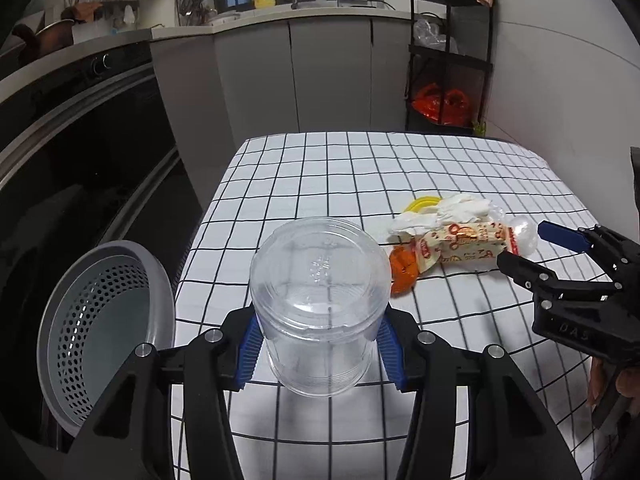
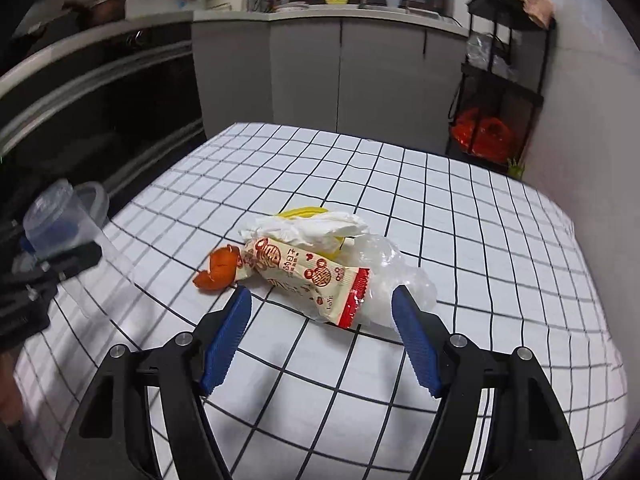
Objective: Collect trash
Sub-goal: 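Grasp the red-and-white snack wrapper with the right gripper while the left gripper holds the cup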
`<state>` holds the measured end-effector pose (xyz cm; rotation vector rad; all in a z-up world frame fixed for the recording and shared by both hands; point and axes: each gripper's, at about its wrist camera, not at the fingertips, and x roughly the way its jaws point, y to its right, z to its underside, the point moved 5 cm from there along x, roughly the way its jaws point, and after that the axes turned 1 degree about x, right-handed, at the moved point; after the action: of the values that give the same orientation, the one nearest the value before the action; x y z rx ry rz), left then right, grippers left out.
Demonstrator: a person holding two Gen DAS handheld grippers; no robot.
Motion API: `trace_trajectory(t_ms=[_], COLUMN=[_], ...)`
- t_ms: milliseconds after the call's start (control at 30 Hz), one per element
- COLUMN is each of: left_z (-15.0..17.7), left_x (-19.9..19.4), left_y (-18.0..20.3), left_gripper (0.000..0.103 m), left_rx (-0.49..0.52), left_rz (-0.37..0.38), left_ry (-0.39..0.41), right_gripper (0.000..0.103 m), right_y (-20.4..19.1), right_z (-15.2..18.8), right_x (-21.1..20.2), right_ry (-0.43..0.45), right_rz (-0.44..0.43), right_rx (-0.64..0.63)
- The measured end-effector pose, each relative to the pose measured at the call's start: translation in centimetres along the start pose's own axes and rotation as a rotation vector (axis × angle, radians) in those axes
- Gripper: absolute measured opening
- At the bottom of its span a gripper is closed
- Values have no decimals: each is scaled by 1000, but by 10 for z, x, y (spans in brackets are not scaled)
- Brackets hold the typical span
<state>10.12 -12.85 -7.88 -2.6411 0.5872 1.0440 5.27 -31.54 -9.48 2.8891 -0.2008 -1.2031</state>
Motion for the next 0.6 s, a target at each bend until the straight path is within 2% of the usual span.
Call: trace_trajectory(t_ms=[300, 333, 467, 533, 600], left_z=[0, 0, 0, 0, 0], left_x=[1, 1, 4, 5, 7], left_y=[-3, -3, -5, -6, -8], left_gripper=[49, 49, 49, 49, 49], left_rx=[-10, -9, -15, -19, -22], left_rz=[23, 23, 28, 25, 22], left_ry=[-6, -6, -15, -21, -26], right_gripper=[69, 66, 40, 30, 26], right_y=[3, 4, -1, -9, -16], right_z=[-2, -3, -3, 0, 1], right_x=[31, 33, 40, 41, 37], right_ry=[-16, -16, -39, -48, -36], right_rz=[34, 32, 36, 40, 50], right_rx=[-11, -9, -31, -67, -98])
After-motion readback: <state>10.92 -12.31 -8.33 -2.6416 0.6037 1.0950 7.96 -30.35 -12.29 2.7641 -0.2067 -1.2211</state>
